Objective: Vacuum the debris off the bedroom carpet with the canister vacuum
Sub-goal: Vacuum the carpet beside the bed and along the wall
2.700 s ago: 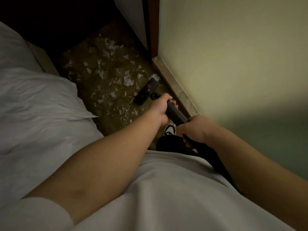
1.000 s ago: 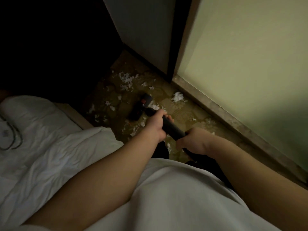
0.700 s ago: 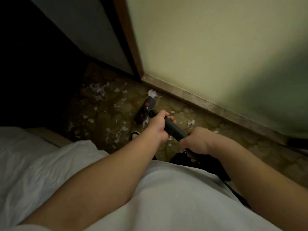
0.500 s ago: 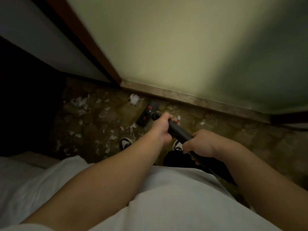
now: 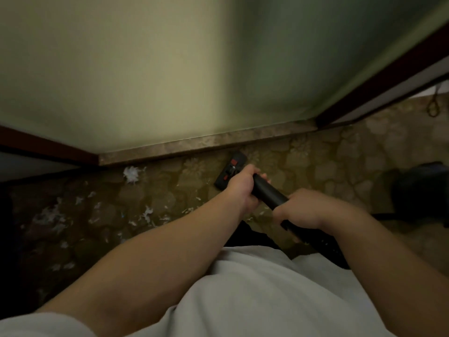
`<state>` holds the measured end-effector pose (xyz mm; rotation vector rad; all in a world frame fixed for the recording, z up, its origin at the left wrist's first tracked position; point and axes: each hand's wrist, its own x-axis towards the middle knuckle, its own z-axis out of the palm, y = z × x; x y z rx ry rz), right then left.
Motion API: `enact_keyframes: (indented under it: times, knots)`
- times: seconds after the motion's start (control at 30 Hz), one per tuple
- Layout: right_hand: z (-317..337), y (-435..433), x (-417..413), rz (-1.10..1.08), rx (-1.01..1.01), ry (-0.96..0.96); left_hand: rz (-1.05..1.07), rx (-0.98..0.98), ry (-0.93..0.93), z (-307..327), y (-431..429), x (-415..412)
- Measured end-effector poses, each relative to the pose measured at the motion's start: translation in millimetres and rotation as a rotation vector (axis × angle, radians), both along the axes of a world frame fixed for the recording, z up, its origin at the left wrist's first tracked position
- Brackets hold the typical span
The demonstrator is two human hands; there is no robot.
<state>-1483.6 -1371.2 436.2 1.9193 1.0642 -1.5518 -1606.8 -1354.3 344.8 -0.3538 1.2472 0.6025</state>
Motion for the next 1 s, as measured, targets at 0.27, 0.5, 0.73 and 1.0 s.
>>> enact_keyframes:
  times: [0.27, 0.5, 0.73, 1.0]
  knots:
    - [1, 3, -1, 0.029, -0.019, -0.009, 0.027, -0.013, -0.02, 0, 1, 1]
    - [-11, 19, -80, 0.206, -0.04, 0.035, 0.206, -0.009, 0.043, -12, -9, -87]
    - [-31, 5, -210, 0.356, -0.032, 0.117, 0.449, -0.024, 0.115, -11, -45, -224]
    - [-45, -33, -362, 0.634, 0.079, 0.11, 0.586, -0.005, 0.161, -22, -98, -373]
